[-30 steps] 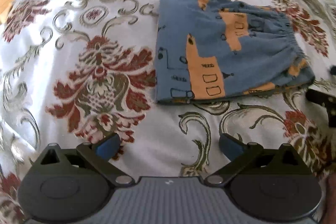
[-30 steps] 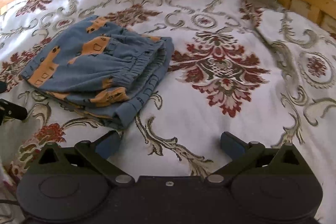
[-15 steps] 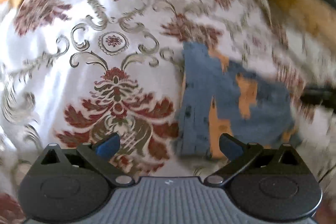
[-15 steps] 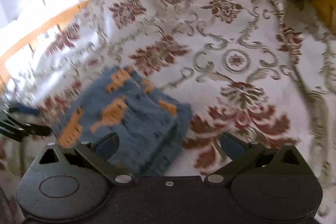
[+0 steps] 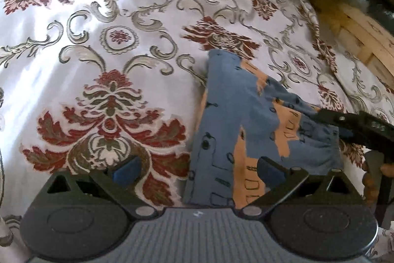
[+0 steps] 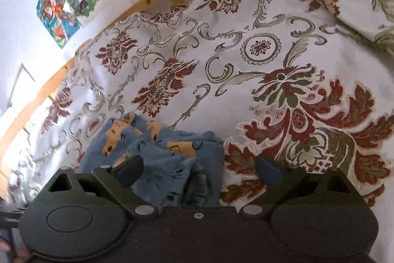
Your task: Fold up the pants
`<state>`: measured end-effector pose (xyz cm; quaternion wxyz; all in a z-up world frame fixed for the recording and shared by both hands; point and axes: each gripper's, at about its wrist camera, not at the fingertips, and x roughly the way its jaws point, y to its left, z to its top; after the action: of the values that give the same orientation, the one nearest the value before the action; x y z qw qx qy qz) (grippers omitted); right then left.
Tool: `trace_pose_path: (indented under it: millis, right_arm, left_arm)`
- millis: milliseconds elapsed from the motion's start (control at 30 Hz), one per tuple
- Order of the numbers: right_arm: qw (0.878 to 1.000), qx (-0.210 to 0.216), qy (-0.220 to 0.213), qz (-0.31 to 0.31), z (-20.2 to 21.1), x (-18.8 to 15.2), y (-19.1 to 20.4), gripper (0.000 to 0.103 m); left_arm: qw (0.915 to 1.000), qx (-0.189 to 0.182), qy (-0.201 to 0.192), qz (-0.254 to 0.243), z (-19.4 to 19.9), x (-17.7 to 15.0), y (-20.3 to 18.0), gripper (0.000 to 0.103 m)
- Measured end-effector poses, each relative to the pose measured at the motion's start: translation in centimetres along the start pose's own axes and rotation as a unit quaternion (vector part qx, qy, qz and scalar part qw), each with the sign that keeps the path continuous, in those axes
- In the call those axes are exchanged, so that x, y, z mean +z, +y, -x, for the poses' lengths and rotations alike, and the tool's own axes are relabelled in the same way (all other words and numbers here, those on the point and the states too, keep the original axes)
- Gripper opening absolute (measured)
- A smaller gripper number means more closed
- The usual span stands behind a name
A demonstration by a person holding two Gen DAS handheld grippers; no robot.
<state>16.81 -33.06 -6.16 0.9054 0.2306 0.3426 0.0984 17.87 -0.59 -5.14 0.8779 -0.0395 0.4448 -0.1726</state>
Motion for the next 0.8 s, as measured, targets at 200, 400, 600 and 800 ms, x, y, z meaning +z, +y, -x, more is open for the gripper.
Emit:
trace_pose_path:
  millis: [200,400,600,800]
  right_arm:
    - [0.999,-0.041,-0.015,0.025,-0.1,-0.9,1.0,0.077]
    - [0.999,-0.030,-0.009,0.025,-0.1,-1.4,2.0,0.042]
    - [0.999,-0.036,-0.018,0.033,0.4,-1.8,2.7,0.036]
    - [0.996,-0.044,-0.030,0.064,0.9,-2.2,3.6,0.033]
  left_arm:
    - [1.0000,-0.007,0.001,-0.001,0.2,-0.3,-0.4,0.097]
    - [0.9995,0.017,0.009,-0.025,0.1,-0.3,-0.8,0.075]
    - [0.9997,-0.005,0.016,-0.016,0.3,-0.3,-0.9,0.050]
    - [0.9997,-0.012,0.017,-0.009,0.3,-0.4,-0.8,0.035]
